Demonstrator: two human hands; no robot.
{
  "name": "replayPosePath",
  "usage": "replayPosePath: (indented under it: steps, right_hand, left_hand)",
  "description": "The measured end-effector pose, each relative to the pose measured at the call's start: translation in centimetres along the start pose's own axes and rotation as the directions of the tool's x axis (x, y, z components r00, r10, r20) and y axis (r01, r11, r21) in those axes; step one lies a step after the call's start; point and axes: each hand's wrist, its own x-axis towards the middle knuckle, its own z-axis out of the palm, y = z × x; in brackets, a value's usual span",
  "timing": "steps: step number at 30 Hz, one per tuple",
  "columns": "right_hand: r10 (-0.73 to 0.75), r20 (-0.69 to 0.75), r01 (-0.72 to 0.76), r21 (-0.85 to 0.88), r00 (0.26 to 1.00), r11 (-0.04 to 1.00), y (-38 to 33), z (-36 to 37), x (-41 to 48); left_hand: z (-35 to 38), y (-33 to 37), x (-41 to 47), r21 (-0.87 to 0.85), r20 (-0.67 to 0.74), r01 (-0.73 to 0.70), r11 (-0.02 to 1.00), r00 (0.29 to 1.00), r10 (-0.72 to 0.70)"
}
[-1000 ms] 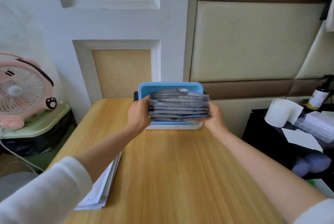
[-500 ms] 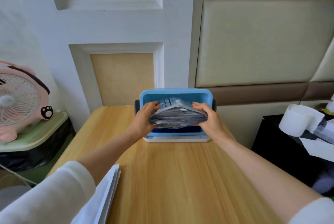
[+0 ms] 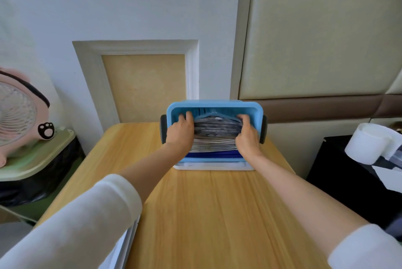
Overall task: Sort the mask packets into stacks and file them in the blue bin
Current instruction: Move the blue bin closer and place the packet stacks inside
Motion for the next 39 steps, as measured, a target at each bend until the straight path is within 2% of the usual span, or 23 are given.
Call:
replayPosePath:
  steps: [3, 6, 11, 17, 20, 21, 22, 23, 24, 26, 28, 29, 31, 32, 33, 35, 39]
  right_hand:
    - [0.051, 0.113, -0.024, -0.224, 0.992, 0.974, 0.1, 0.1, 0.3]
    - [0.081, 0.166, -0.019, -0.344, 0.983, 0.939, -0.2, -0.3, 0.5]
    - [-0.101, 0.119, 0.149, -0.531, 0.988, 0.834, -0.5, -1.5, -0.8]
    - [-0.117, 0.187, 0.210, -0.618, 0.975, 0.757, -1.9, -3.9, -3.1]
    - [-0.167, 0.178, 0.242, -0.609, 0.970, 0.755, -3.3, -5.4, -4.8]
    - [-0.188, 0.199, 0.269, -0.552, 0.962, 0.789, -3.8, -5.6, -5.6]
    - [-0.207, 0.242, 0.301, -0.466, 0.948, 0.832, -4.3, -5.5, -6.3]
    - [-0.211, 0.309, 0.322, -0.371, 0.927, 0.871, -4.8, -5.0, -7.2]
    - [-0.191, 0.399, 0.320, -0.289, 0.897, 0.902, -5.4, -4.2, -8.0]
    - [-0.106, 0.590, 0.256, -0.177, 0.801, 0.950, -6.9, -2.0, -10.3]
    - [-0.034, 0.725, 0.149, -0.096, 0.688, 0.984, -9.0, 0.7, -12.5]
    - [-0.029, 0.752, 0.122, -0.068, 0.659, 0.990, -10.1, 2.0, -13.5]
    - [-0.046, 0.741, 0.101, -0.029, 0.669, 0.994, -11.9, 4.7, -14.6]
    - [-0.046, 0.735, 0.080, -0.011, 0.676, 0.997, -12.6, 6.0, -14.8]
    - [-0.031, 0.742, 0.047, -0.001, 0.669, 0.999, -13.3, 7.2, -14.9]
    - [0.014, 0.779, 0.011, -0.027, 0.627, 1.000, -14.6, 9.1, -14.9]
    - [0.101, 0.845, 0.161, -0.215, 0.525, 0.963, -16.2, 9.5, -14.1]
  left_hand:
    - [0.8, -0.1, 0.4, 0.070, 0.082, -0.006, 0.998, 0.997, 0.000]
    - [0.2, 0.0, 0.4, 0.132, 0.112, -0.032, 0.991, 0.994, 0.018]
    - [-2.4, 0.0, -1.2, 0.210, 0.043, -0.090, 0.974, 0.996, 0.083]
    - [-3.5, -1.4, -3.3, 0.029, 0.043, -0.089, 0.996, 0.995, 0.088]
    - [-5.6, -3.0, -5.5, 0.012, 0.012, -0.044, 0.999, 0.999, 0.044]
    - [-6.5, -4.2, -6.5, 0.042, 0.074, 0.003, 0.999, 0.997, -0.006]
    - [-7.2, -5.8, -7.5, 0.100, 0.194, 0.055, 0.993, 0.978, -0.073]
    - [-7.9, -7.5, -8.4, 0.165, 0.350, 0.094, 0.982, 0.925, -0.147]
    - [-8.5, -9.0, -9.3, 0.217, 0.507, 0.132, 0.967, 0.831, -0.228]
    - [-9.5, -11.2, -11.4, 0.298, 0.705, 0.229, 0.926, 0.601, -0.376]
    - [-9.9, -12.3, -13.2, 0.344, 0.776, 0.263, 0.902, 0.462, -0.430]
    - [-10.0, -12.7, -14.3, 0.353, 0.802, 0.271, 0.896, 0.405, -0.439]
    - [-9.4, -13.3, -16.1, 0.356, 0.845, 0.334, 0.873, 0.284, -0.453]
    - [-8.9, -13.5, -17.0, 0.336, 0.854, 0.382, 0.861, 0.263, -0.449]
    - [-8.5, -13.6, -17.8, 0.304, 0.849, 0.431, 0.850, 0.282, -0.446]
    - [-8.1, -13.5, -19.2, 0.221, 0.816, 0.478, 0.850, 0.387, -0.430]
    - [-6.7, -12.5, -21.1, 0.138, 0.718, 0.401, 0.906, 0.589, -0.370]
